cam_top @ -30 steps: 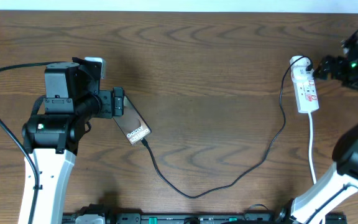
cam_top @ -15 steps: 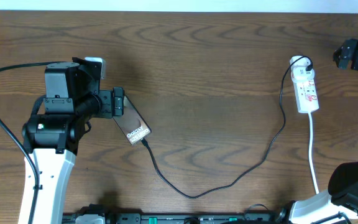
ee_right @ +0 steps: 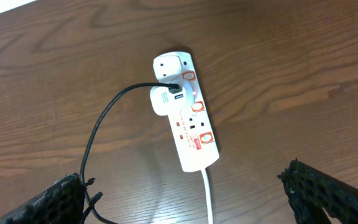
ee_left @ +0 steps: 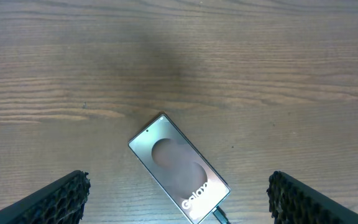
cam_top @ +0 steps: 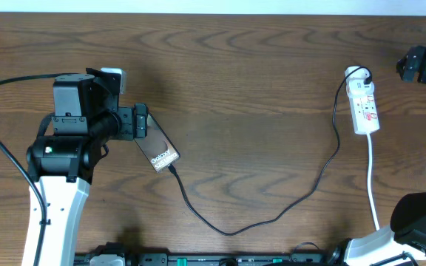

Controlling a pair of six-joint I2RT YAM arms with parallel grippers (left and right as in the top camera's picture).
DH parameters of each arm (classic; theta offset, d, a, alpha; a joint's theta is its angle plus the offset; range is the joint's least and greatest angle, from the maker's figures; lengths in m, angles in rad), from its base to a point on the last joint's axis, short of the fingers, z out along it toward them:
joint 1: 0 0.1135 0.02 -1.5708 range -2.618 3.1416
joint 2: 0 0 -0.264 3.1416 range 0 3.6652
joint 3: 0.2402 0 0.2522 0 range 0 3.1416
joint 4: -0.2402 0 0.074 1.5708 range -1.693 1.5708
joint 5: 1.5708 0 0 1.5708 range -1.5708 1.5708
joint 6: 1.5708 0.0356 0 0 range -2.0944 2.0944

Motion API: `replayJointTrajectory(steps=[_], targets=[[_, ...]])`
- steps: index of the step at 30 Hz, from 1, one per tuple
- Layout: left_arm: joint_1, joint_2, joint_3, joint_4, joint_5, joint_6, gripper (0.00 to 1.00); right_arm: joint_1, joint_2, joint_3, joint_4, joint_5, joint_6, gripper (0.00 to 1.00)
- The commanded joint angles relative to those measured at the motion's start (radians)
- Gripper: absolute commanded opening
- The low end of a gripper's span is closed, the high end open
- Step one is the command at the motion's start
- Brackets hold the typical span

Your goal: Plug charger to phone and switch on socket

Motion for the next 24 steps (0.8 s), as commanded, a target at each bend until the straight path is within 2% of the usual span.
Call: replayJointTrajectory(steps=[1,4,9,14,17,21,22,24], targets=[[-0.004,0.002,0.007,0.0,-0.013,0.018,0.92,0.0,0.005,0.003,0.0,-0.003,0.011,0.99],[-0.004,-0.021,0.006,-0.027,-0.013,0.018,0.92,0.0,0.005,0.003,0.0,-0.003,0.011,0.99],[-0.004,-0.127,-0.017,-0.172,-0.04,0.018,0.92,0.0,0.005,0.003,0.0,-0.003,0.011,0.99],[-0.004,-0.28,-0.15,-0.174,-0.039,0.018,0.92,0.0,0.005,0.003,0.0,-0.003,0.011,0.99],[-0.004,-0.392,-0.264,-0.123,-0.039,0.018,0.92,0.0,0.005,0.003,0.0,-0.003,0.011,0.99],[-0.004,-0.513,-0.418,0.024,-0.035,0.018,0.92,0.0,0.005,0.003,0.0,-0.003,0.011,0.99],[-0.004,-0.578,-0.506,0.13,-0.035,0.018,0.92,0.0,0.005,0.003,0.0,-0.003,0.011,0.99],[-0.004,-0.645,-0.589,0.249,-0.035,0.018,0.92,0.0,0.005,0.003,0.0,-0.003,0.011,0.99]])
